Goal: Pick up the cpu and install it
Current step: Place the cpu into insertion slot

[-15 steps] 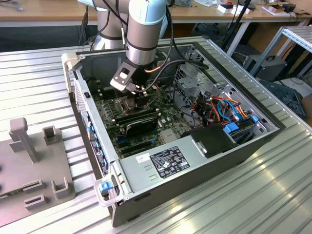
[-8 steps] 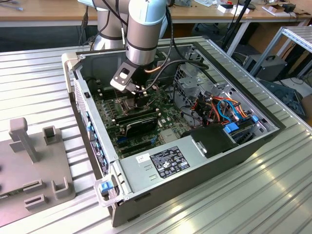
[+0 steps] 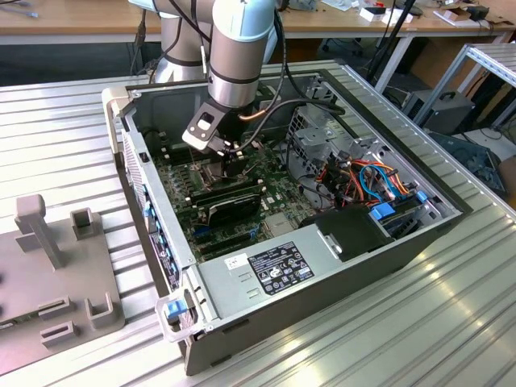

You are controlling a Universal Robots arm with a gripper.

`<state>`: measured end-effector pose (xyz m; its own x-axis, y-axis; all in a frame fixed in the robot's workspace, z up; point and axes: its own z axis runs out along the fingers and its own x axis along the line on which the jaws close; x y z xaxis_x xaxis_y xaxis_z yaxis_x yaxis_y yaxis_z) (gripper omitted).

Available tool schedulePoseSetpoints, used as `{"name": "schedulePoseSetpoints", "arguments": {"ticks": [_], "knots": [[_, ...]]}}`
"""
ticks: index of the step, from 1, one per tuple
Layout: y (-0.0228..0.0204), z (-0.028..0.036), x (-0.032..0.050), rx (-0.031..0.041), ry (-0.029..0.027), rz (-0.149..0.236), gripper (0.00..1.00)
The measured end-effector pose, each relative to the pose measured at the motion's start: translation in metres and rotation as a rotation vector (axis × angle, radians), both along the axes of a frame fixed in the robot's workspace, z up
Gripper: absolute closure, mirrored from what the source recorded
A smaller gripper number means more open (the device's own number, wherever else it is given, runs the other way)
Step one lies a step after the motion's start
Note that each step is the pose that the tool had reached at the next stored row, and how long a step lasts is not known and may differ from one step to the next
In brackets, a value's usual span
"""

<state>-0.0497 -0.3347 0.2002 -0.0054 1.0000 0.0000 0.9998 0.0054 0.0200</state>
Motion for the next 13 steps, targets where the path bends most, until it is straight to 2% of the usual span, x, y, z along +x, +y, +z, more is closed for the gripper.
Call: {"name": "schedulePoseSetpoints", "arguments": {"ticks": [13], "knots": [[0.0,-0.0015,-0.0002,-0.0001,0.0001,0.0,0.46]]}}
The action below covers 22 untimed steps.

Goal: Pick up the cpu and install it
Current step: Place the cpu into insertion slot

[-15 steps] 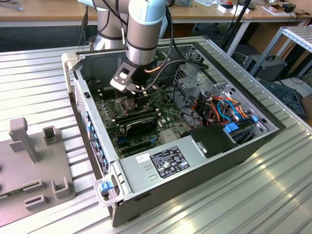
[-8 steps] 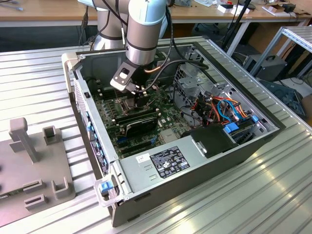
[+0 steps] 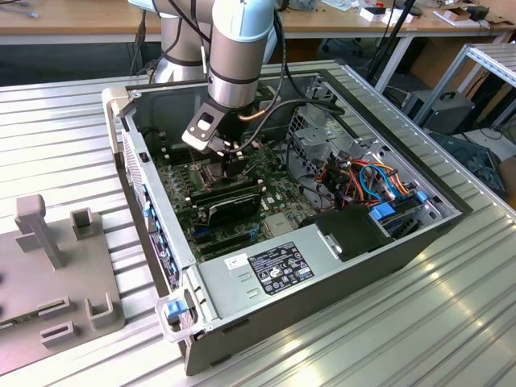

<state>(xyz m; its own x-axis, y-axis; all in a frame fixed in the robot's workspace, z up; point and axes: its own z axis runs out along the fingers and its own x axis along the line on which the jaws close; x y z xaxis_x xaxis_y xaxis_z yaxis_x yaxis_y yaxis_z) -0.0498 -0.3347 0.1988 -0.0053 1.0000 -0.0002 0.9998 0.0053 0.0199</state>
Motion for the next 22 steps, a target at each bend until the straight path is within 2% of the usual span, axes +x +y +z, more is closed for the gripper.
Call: {"name": "schedulePoseSetpoints", "arguments": {"ticks": [22], "knots": [[0.0002,-0.0001,0.0,-0.0001,-0.0001,0.008,0.46]]}}
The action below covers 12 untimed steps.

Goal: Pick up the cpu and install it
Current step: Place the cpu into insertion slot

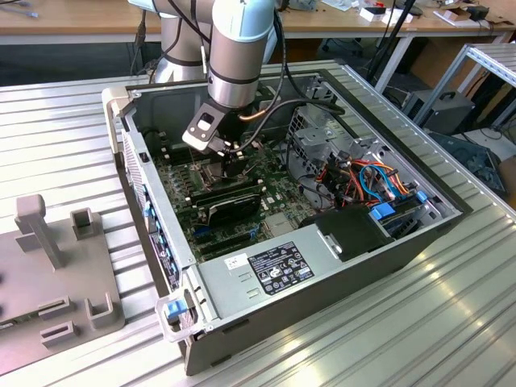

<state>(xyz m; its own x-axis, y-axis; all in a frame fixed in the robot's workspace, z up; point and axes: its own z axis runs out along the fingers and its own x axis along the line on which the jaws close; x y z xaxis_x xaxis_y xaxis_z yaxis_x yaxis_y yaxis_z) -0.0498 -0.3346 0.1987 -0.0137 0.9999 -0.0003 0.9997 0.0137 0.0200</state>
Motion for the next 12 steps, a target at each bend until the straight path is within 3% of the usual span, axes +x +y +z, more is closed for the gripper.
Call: {"name": "schedulePoseSetpoints", "arguments": {"ticks": [12], "knots": [[0.0005,-0.0008,0.0,-0.0001,0.0002,0.001,0.46]]}}
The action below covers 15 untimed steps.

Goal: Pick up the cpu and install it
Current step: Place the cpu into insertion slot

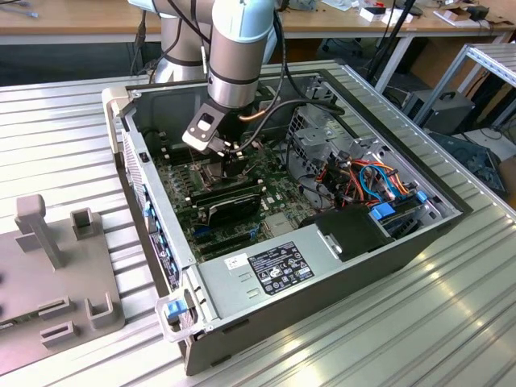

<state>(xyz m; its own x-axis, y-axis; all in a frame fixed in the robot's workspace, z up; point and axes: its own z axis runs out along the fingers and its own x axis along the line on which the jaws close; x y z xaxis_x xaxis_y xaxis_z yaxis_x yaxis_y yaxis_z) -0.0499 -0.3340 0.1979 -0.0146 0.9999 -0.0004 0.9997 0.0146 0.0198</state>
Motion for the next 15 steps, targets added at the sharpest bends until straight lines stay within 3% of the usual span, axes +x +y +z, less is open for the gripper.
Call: {"name": "schedulePoseSetpoints", "arguments": {"ticks": [15], "knots": [[0.0001,-0.0005,0.0,0.0009,-0.0003,0.0,0.45]]}}
